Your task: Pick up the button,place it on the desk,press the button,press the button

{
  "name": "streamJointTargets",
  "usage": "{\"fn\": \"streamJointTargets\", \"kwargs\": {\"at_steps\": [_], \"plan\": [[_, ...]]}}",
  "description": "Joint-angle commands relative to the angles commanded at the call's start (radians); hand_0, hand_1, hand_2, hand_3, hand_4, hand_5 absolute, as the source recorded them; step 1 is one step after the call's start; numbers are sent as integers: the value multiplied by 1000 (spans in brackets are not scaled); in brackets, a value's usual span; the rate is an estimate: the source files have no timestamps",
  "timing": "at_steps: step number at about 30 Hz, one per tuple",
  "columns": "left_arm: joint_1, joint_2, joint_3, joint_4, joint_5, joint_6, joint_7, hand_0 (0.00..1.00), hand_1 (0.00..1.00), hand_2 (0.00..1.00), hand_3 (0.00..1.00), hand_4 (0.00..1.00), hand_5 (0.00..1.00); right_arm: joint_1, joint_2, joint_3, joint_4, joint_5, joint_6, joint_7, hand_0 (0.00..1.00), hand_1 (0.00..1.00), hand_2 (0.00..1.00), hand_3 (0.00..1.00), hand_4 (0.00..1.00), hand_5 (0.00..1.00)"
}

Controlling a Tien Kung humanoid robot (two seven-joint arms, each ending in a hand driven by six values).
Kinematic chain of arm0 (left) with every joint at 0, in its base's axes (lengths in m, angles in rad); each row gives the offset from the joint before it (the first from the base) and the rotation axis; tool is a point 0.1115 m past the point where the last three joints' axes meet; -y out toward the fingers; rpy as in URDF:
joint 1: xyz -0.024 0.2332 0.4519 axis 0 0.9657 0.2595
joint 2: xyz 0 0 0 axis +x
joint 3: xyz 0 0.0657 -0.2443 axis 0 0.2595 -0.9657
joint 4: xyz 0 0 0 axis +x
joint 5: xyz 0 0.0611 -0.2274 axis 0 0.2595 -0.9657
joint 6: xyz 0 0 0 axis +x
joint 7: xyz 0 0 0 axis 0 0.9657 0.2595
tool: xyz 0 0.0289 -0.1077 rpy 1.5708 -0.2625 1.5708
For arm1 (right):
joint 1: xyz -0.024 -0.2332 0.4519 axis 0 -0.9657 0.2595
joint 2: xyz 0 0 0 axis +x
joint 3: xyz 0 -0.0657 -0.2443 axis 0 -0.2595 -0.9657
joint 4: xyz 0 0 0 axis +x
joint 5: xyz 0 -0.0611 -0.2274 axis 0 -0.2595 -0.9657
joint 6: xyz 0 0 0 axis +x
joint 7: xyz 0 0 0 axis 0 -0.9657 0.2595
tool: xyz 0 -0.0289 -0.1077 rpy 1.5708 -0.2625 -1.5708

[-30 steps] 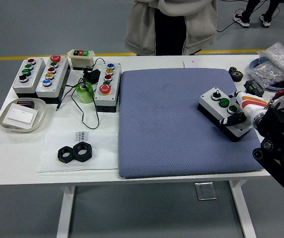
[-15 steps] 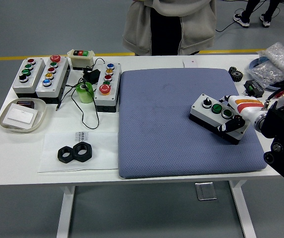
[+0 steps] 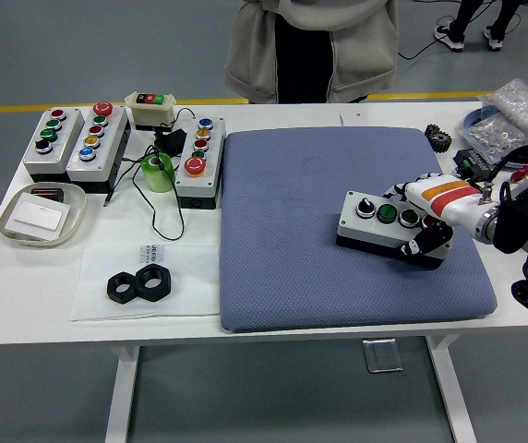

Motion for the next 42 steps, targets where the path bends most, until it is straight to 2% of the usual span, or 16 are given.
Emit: {"fn": "streamJointTargets", "kwargs": {"at_steps": [2,10,16,23,31,32,37,38,42], "plan": [[0,0,0,0,0,0,0,681,830,890,830,652,998,5,-7,-5,6,-9,5,19,941,532,518,739,941,175],[0,0,0,0,0,1,0,683,829,890,830,650,998,33,-21,-54,12,-41,30,61,941,535,523,746,931,171],[2,-1,-4,0,6,2,1,686,830,891,831,648,998,65,-30,-112,4,-51,9,115,941,535,524,745,941,132],[0,0,-1,0,3,1,0,686,830,891,831,648,998,81,-45,-129,-1,-57,-23,161,946,541,538,754,921,112],[-2,0,-2,0,4,1,0,687,832,890,832,647,998,95,-47,-145,-12,-77,-27,173,946,543,543,775,940,91],[-2,0,-2,0,4,2,0,689,832,890,833,644,998,97,-47,-149,-14,-82,-26,174,952,572,589,807,941,99],[-2,-1,-1,0,2,2,0,689,832,890,833,644,998,102,-49,-159,-16,-103,-21,175,952,572,589,807,941,99],[-2,-1,-1,-1,1,2,0,690,832,891,834,642,998,103,-48,-159,-17,-105,-18,175,957,645,688,908,956,99],[-3,0,0,-1,2,2,0,690,832,891,834,642,998,104,-47,-157,-18,-108,0,171,957,645,688,908,956,99]]}}
